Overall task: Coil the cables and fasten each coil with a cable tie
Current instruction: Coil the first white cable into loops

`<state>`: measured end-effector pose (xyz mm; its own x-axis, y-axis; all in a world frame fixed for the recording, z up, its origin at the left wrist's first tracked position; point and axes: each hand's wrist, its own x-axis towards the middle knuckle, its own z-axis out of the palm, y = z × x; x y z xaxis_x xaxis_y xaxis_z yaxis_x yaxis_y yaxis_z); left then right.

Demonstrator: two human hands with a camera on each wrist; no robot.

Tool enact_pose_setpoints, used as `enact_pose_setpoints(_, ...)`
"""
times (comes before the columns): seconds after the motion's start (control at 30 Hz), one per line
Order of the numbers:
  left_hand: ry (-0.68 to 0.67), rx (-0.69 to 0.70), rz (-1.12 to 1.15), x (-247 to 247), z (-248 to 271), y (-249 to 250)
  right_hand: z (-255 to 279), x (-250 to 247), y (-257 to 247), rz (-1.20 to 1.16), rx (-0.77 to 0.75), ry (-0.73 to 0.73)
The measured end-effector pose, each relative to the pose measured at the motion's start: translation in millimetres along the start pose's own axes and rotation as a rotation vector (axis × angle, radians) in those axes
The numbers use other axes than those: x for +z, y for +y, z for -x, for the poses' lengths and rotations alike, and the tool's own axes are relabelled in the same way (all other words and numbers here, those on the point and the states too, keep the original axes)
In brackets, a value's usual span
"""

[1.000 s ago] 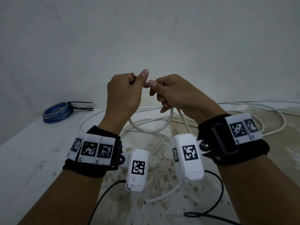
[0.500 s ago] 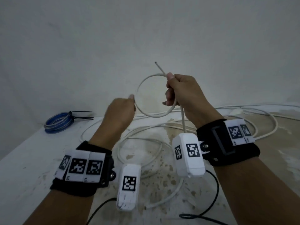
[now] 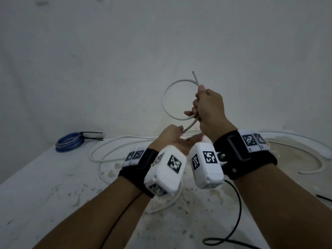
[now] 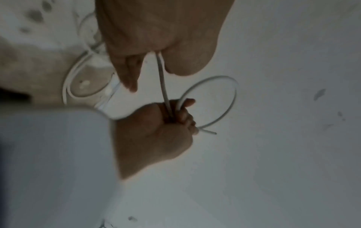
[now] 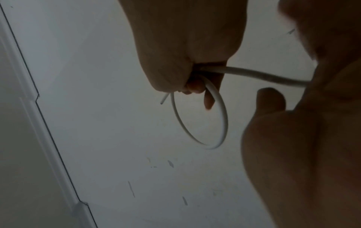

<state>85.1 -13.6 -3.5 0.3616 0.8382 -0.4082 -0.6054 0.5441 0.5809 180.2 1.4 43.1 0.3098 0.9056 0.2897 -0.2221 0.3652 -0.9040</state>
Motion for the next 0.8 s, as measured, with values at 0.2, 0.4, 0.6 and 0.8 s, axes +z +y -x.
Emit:
enact_pose_setpoints(0.2,0.212,0.376,0.022,32.3,12.3,-4.2,-9.5,-39.8,-8.1,0.055,-0.066,0.317)
enact_pose_setpoints(0.4,0.214,0.645,-0.449,42.4,16.7,-9.6,-9.3,-49.8,-13.9,0.148,-0.156,0.313)
enact_pose_setpoints(0.6,0.234,0.796,-0.647,25.7,29.3,20.3,11.2,-30.6,10.4,0.119,-0.133,0.118)
enact_pose_setpoints(0.8,0.352,1.143,-0.763,4.2,39.8,31.7,27.9,-4.1,28.2,0.02,-0.03,0.006)
